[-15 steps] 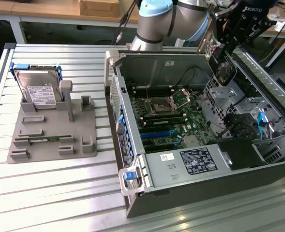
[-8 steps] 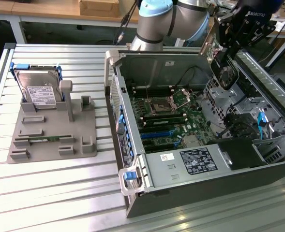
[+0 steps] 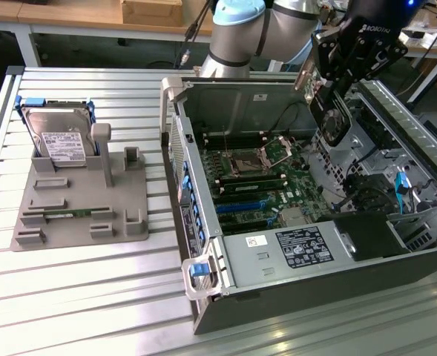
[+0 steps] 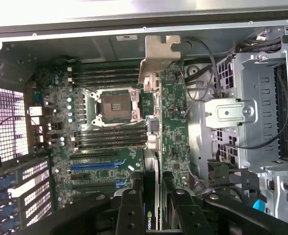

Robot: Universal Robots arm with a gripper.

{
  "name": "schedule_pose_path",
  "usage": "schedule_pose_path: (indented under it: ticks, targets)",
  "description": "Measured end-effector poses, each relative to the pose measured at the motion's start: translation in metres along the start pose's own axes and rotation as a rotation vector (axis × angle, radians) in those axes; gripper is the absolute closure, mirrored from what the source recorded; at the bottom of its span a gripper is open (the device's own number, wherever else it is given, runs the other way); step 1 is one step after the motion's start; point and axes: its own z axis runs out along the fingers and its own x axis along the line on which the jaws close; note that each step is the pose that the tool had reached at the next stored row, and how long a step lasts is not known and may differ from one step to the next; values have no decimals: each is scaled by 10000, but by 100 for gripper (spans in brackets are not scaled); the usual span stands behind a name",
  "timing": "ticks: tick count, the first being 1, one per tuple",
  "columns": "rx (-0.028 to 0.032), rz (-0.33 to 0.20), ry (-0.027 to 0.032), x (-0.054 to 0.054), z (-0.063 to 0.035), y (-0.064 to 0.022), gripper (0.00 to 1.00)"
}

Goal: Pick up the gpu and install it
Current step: 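Pick up the gpu and move the gpu toward the slot, then insert the gpu into the slot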

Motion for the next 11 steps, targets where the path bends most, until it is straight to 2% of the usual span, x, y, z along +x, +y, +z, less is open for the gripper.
schedule_pose_path:
  ticks: [2, 9, 10, 11]
  targets:
    - [-3, -2, 0, 16, 8, -26, 74]
    - [0, 0, 0, 17, 7, -27, 74]
    - [-1, -66, 4, 17, 7, -26, 74]
    - [-12, -467, 22, 17, 7, -27, 74]
